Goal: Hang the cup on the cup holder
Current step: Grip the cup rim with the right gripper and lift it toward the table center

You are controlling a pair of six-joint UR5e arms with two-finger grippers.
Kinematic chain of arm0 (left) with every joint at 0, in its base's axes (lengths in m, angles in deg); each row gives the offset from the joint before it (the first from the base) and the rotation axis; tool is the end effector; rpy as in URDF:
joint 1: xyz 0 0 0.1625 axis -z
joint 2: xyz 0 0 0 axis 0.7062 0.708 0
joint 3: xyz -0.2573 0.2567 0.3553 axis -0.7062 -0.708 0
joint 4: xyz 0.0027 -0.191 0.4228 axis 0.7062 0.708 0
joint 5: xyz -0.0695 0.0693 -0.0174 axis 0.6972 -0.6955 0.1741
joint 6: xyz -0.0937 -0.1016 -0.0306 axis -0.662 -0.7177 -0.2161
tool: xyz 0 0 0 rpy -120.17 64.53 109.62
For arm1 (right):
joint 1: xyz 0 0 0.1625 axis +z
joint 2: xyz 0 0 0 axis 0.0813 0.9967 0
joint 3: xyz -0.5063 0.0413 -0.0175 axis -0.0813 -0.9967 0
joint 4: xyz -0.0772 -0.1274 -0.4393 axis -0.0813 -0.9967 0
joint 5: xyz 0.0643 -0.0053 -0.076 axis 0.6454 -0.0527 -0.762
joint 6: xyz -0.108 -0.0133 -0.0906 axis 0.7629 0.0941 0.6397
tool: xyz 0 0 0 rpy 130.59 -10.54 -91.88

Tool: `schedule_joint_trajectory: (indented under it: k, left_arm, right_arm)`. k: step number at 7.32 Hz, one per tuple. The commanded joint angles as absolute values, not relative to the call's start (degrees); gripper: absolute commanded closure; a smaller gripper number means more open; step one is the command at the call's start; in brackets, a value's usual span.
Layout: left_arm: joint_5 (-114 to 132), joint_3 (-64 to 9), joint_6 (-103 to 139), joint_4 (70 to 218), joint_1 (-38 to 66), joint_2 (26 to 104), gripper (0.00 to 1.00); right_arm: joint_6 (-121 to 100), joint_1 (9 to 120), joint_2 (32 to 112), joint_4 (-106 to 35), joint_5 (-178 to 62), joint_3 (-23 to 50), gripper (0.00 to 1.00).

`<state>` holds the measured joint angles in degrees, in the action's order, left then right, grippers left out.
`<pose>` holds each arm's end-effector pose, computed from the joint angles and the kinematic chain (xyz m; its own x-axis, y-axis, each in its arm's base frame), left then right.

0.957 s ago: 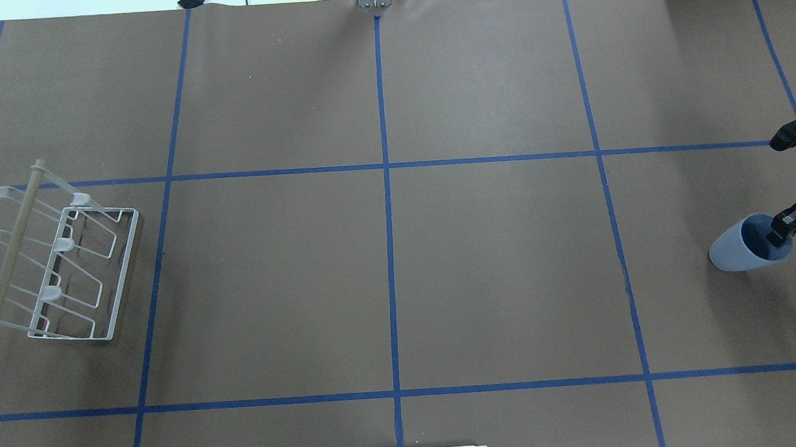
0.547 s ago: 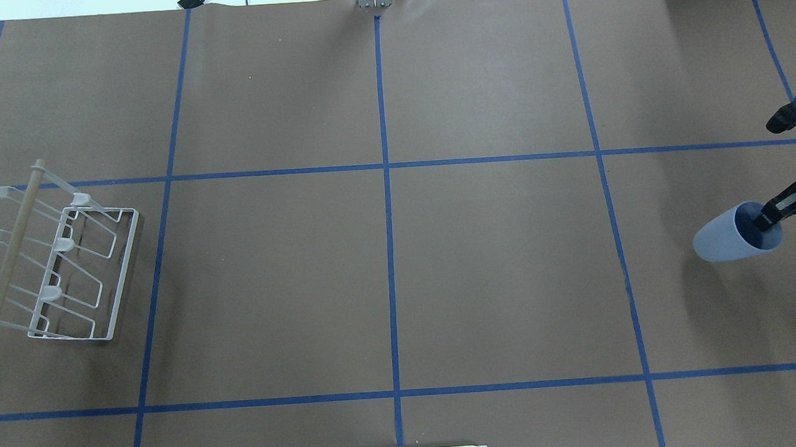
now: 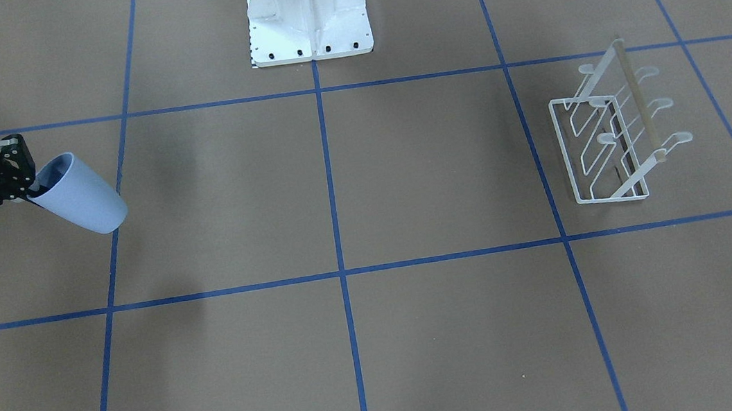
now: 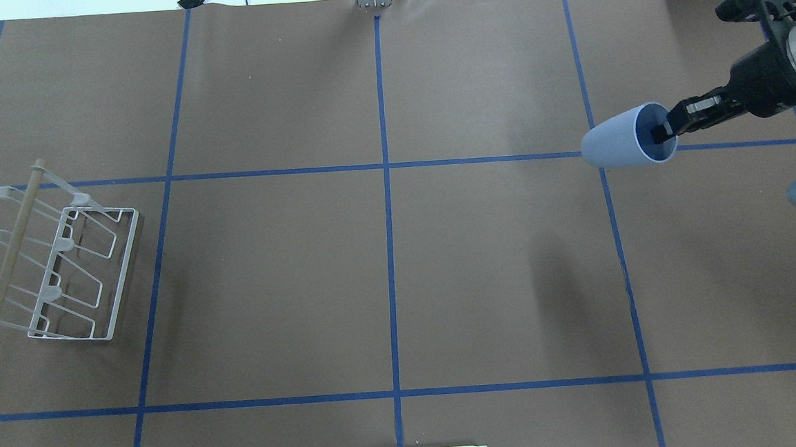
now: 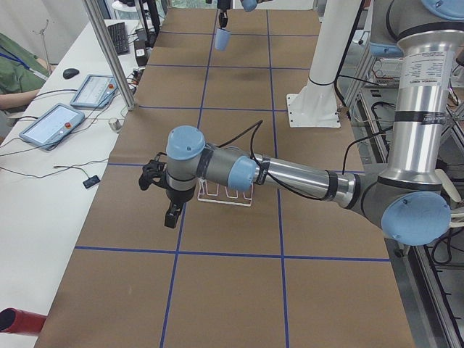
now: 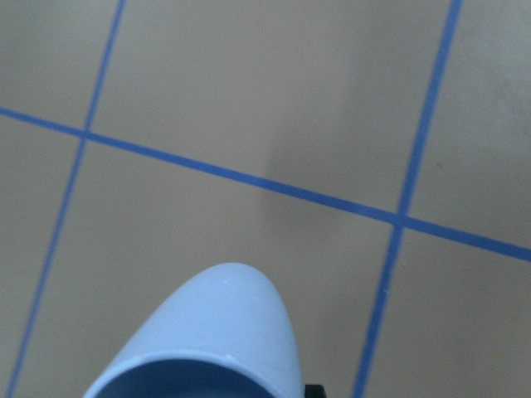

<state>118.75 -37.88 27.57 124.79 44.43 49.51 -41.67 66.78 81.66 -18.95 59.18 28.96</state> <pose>-0.0329 -0.5956 0.6130 0.7449 0.1749 -0.6438 0.0558 0.9453 0.3213 -0.2637 -0.5507 0.4112 0.3534 -0.2492 0.9017 -0.0289 0.9605 0.2768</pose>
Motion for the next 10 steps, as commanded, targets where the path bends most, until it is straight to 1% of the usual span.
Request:
schedule_joint_trajectory:
  k: [1,2,4,5,6,8,9,10]
  left_arm:
    - [119.2,-42.1,9.5,134.2,39.1,51.5,0.01]
    - [122.6,-42.2,-3.1,142.2,36.2,52.2,0.01]
    - [126.9,-42.2,-27.2,156.1,30.9,55.1,0.01]
    - [126.9,-42.2,-37.0,164.5,27.8,55.7,0.01]
    - [126.8,-41.8,-47.5,171.6,25.0,57.1,0.02]
    - [126.3,-42.2,-68.0,180.1,19.9,62.6,0.02]
    - [126.2,-42.2,-77.6,182.2,17.7,66.5,0.02]
    - [123.8,-42.4,-83.1,184.0,15.6,68.7,0.02]
  right_arm:
    - [-59.9,65.0,75.0,-8.1,58.3,28.8,1.00]
    - [-68.0,63.0,73.6,-4.4,55.6,29.1,1.00]
    - [-86.2,55.0,73.0,12.3,42.7,28.7,1.00]
    - [-88.1,50.7,73.1,18.0,36.5,28.6,1.00]
    - [-91.9,48.6,72.9,22.1,35.4,28.7,1.00]
    - [-97.3,45.2,72.3,28.6,33.5,29.0,1.00]
    - [-97.3,44.1,72.3,32.0,32.3,28.9,1.00]
    - [-97.3,43.5,72.3,35.5,31.7,28.7,1.00]
